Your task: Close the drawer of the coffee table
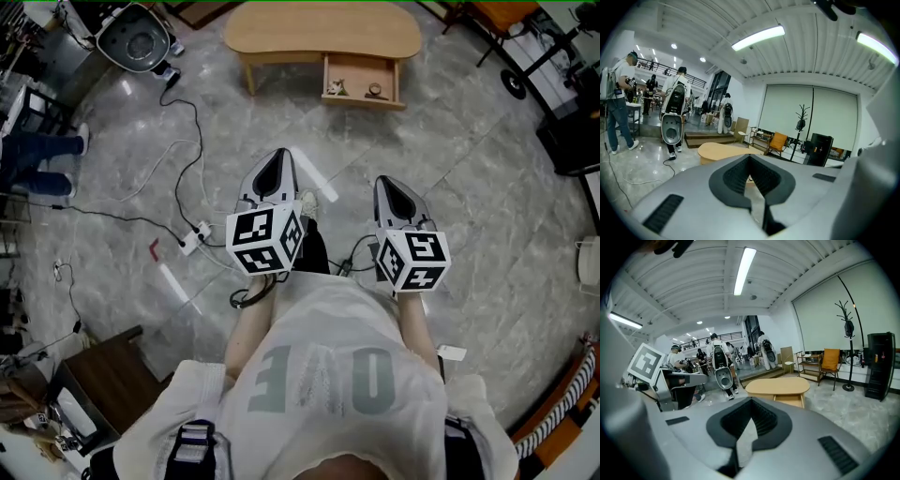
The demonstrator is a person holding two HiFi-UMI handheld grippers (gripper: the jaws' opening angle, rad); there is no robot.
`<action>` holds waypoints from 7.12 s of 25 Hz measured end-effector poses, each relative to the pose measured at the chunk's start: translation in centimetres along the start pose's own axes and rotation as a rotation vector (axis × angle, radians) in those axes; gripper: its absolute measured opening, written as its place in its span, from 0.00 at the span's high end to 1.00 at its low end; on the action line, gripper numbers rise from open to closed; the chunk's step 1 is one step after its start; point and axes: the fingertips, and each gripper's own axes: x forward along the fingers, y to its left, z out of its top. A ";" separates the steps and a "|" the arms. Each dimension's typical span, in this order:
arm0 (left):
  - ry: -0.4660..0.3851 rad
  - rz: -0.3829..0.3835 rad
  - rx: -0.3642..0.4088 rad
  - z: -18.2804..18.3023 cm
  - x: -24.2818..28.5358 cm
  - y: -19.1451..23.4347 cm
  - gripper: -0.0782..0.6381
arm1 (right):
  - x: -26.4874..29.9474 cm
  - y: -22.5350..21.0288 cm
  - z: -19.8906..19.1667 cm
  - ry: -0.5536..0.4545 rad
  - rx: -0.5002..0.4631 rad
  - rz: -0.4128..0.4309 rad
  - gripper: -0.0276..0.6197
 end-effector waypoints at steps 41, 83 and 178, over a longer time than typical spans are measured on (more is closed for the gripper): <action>-0.016 -0.075 0.107 15.0 38.2 4.8 0.88 | 35.2 -12.5 20.0 -0.049 0.008 0.100 0.95; 0.136 -0.141 0.038 -8.7 58.7 13.1 0.88 | 57.1 -23.4 2.7 0.040 -0.124 0.028 0.95; 0.403 -0.081 0.127 -21.9 57.8 16.3 0.88 | 61.6 -30.8 -23.9 0.912 -1.260 0.449 0.85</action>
